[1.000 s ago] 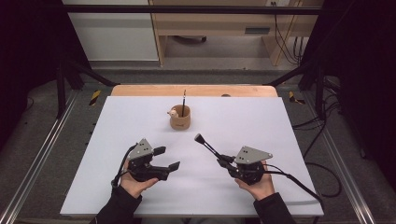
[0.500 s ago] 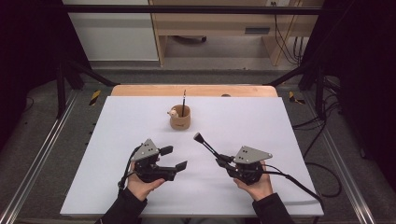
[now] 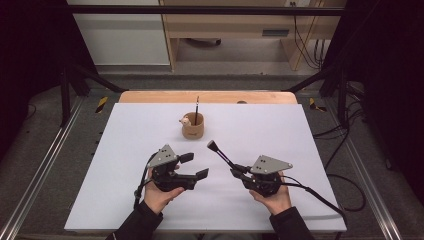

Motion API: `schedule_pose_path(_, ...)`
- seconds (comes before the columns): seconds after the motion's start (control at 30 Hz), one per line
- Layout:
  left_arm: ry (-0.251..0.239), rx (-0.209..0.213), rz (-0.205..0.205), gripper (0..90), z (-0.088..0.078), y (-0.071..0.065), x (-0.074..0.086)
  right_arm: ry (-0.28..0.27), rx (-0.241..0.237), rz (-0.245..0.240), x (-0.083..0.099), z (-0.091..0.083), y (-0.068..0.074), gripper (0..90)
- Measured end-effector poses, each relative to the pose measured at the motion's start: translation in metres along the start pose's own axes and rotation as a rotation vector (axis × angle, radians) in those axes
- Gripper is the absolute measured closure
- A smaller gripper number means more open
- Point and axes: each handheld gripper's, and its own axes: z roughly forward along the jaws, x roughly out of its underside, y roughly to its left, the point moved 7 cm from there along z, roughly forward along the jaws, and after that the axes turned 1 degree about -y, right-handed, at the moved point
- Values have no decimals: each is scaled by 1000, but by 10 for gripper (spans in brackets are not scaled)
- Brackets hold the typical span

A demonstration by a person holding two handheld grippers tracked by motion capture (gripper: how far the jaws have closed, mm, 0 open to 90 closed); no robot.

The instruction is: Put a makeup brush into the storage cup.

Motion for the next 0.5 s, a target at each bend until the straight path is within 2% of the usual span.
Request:
schedule_pose_path(0.23, -34, 24, -14, 207, 9, -5, -10, -19, 2, 7, -3, -2, -1, 795)
schedule_pose_path(0.5, -37, 56, -25, 220, 22, -11, -12, -40, -2, 8, -6, -4, -1, 795)
